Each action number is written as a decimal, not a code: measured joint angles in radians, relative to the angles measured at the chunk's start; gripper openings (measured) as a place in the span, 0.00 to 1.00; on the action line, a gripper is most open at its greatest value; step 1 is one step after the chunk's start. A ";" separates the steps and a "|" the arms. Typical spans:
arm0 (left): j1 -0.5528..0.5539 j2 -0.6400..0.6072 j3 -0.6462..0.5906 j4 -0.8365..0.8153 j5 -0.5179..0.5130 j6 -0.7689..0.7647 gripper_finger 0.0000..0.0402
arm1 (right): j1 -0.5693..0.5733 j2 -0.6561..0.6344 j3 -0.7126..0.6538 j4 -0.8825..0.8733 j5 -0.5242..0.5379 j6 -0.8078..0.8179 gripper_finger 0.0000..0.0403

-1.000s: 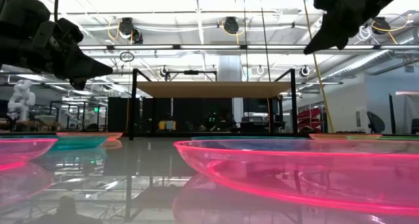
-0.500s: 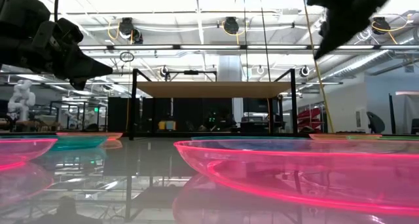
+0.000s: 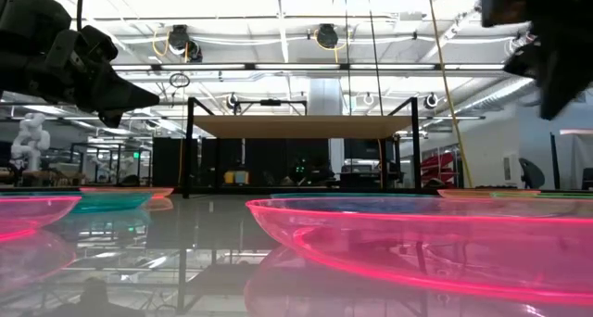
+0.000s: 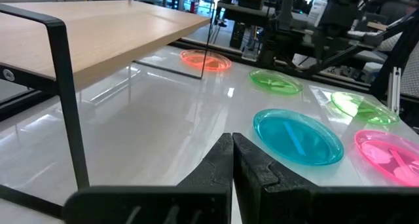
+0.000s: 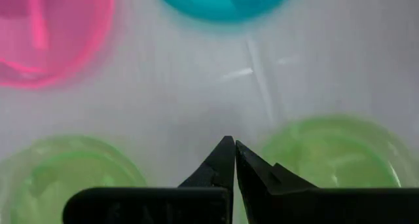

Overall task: Place and stack plates onto a shelf
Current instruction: Put the top green transparent plate on the shelf

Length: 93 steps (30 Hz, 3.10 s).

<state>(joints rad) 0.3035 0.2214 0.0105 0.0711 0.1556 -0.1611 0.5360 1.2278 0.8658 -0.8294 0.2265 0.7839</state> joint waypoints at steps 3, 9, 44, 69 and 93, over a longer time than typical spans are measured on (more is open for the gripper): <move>0.000 0.000 0.000 0.000 0.000 0.000 0.01 | 0.026 0.016 0.000 -0.073 0.007 0.095 0.00; 0.000 0.000 0.000 0.000 0.000 0.000 0.01 | 0.036 0.022 0.000 -0.042 -0.043 0.142 0.00; 0.000 0.000 0.000 0.000 0.000 0.000 0.01 | 0.036 0.253 -0.019 -0.073 -0.048 0.094 0.44; 0.000 0.000 0.000 0.000 0.000 0.000 0.01 | 0.036 0.253 -0.120 -0.009 -0.075 0.154 0.16; 0.000 0.000 0.000 0.000 0.000 0.000 0.01 | 0.035 0.111 -0.037 -0.013 -0.044 0.093 0.00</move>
<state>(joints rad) 0.3031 0.2214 0.0102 0.0711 0.1555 -0.1611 0.5707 1.3388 0.8288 -0.8421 0.1829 0.8765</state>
